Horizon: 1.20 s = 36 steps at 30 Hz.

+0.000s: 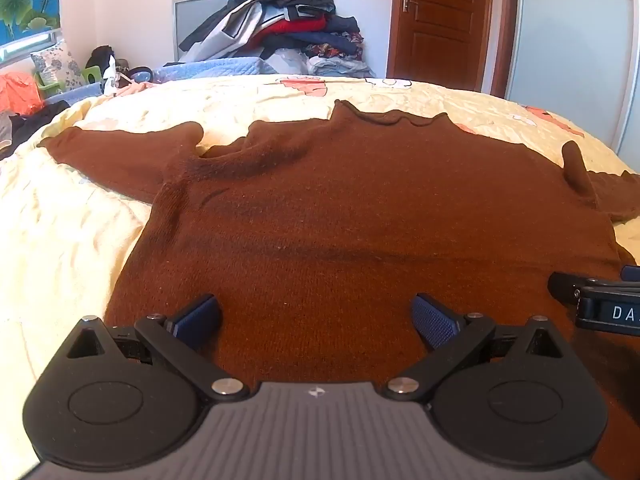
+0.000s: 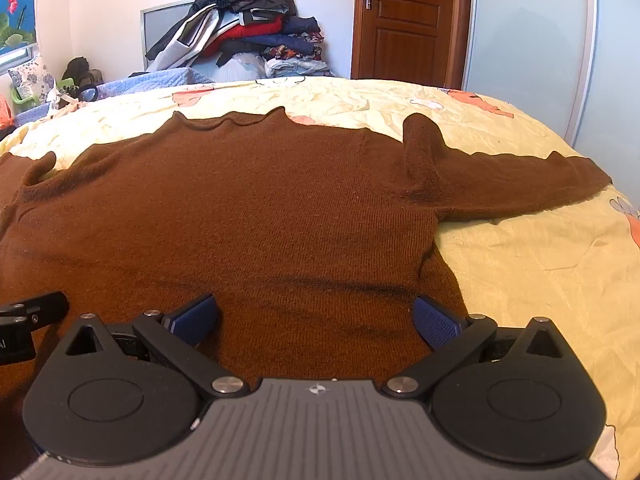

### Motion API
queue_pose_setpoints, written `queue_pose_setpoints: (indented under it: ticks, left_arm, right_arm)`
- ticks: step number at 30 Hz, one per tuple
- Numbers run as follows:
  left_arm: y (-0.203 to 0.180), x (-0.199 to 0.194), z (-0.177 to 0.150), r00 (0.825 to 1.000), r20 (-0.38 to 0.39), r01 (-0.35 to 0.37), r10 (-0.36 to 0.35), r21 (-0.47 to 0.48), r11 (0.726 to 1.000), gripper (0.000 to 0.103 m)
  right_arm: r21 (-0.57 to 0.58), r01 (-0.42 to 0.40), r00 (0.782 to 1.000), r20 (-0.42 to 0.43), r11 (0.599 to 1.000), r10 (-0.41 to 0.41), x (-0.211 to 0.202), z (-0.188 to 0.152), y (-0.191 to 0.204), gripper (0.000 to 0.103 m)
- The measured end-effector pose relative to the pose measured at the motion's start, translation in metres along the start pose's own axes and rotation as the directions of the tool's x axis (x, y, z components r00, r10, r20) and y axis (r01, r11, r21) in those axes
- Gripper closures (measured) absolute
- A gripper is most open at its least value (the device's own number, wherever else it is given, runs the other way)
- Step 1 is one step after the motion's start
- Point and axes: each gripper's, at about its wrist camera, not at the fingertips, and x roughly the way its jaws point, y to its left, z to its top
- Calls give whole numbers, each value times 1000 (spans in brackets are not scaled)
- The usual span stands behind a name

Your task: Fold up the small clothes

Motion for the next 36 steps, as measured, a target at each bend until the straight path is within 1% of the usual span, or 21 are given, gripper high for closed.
queue_pose_setpoints:
  ticks: [4, 7, 8, 12, 36]
  left_arm:
    - [0, 0, 0, 1000, 5, 3, -3, -6, 1000, 0]
    - [-5, 2, 0, 1000, 1, -19, 19, 19, 1000, 0]
    - [-8, -6, -3, 1000, 7, -20, 20, 19, 1000, 0]
    - [-2, -4, -3, 1000, 2, -3, 3, 4, 1000, 0]
    - [-2, -5, -3, 1000, 3, -2, 2, 4, 1000, 0]
  right_arm:
    - [1, -1, 1000, 0, 1000, 1, 0, 0, 0, 0]
    - [1, -1, 1000, 0, 1000, 1, 0, 0, 0, 0]
    - [1, 0, 1000, 0, 1000, 0, 0, 0, 0, 0]
    - [2, -1, 1000, 1, 1000, 1, 0, 0, 0, 0]
    - [2, -2, 1000, 3, 1000, 2, 0, 0, -1, 0]
